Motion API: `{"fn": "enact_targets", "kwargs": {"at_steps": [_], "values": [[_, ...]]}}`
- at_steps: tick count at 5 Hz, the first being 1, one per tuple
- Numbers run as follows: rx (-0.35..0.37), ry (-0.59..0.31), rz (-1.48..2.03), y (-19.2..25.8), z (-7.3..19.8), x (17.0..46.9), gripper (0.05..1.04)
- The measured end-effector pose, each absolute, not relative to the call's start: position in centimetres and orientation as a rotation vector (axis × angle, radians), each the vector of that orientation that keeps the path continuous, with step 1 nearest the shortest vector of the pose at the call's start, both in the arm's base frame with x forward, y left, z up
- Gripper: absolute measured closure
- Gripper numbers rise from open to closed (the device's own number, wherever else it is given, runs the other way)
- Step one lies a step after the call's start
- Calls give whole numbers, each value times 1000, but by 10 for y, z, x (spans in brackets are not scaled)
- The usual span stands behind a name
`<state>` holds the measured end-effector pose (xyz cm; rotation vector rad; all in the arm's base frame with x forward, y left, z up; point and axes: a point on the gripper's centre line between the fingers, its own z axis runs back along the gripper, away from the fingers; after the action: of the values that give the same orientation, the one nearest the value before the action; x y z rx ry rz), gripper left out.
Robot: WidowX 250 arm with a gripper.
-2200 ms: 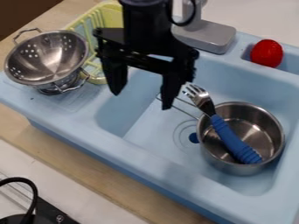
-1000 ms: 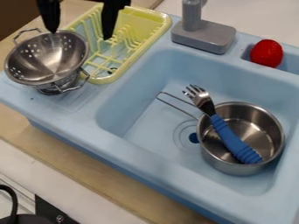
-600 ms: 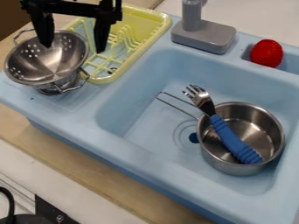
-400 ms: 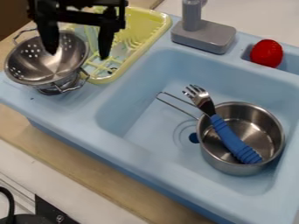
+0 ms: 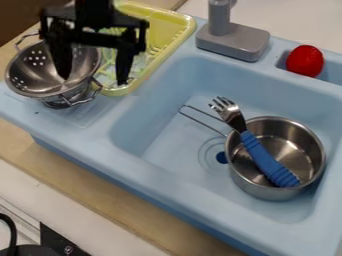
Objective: Move the metal sieve to the basket
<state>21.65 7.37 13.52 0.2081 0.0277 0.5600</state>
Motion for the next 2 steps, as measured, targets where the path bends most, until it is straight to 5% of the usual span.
{"fn": "enact_targets", "kwargs": {"at_steps": [2], "values": [[243,19,577,71,121,209,648]]}}
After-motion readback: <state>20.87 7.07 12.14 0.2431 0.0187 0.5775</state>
